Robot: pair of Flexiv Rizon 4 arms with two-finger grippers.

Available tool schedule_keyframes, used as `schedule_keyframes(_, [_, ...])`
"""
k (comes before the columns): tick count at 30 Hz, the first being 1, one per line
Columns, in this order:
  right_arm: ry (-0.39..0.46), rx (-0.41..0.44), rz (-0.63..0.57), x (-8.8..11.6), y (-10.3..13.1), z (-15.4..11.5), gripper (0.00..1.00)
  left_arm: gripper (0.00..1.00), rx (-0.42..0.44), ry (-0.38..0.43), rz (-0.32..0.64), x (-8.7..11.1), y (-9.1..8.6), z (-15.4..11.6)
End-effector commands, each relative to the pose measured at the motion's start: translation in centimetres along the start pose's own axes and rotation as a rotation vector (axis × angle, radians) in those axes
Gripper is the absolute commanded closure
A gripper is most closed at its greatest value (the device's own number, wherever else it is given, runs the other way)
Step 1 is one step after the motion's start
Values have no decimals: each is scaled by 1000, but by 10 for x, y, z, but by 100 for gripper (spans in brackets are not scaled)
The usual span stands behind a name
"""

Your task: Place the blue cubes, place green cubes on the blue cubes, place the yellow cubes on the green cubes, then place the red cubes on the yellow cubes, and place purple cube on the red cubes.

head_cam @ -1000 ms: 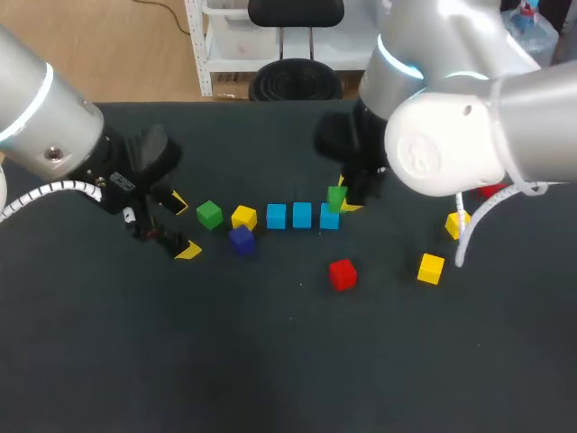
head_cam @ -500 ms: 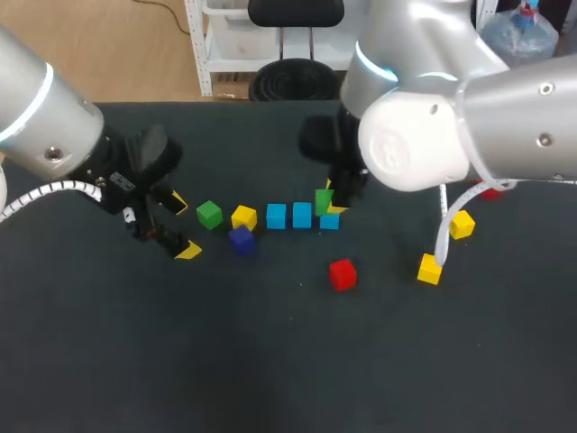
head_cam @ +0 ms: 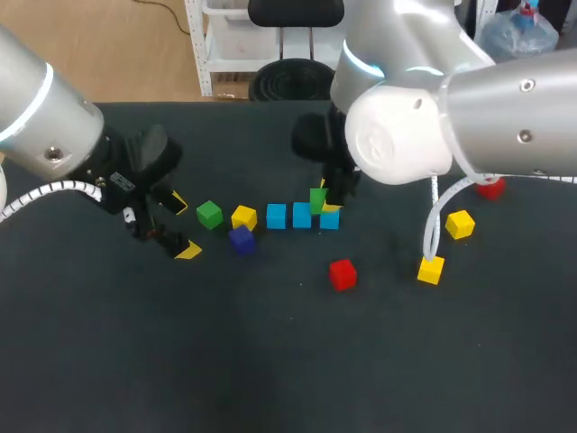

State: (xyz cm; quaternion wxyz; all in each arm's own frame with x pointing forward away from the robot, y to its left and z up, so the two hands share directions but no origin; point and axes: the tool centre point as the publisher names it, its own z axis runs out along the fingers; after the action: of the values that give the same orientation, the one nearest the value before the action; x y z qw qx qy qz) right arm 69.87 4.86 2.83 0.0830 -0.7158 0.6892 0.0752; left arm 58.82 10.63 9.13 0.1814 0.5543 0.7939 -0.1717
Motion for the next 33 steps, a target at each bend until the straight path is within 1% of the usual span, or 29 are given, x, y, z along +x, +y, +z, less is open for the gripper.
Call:
schedule_keyframes(1, [7,-8,0,-2,-2,1,100,0,2,-1,1,0,1,0])
schedule_keyframes(33, [21,-22,6,-5,-6,8,100,0,2,-1,1,0,1,0])
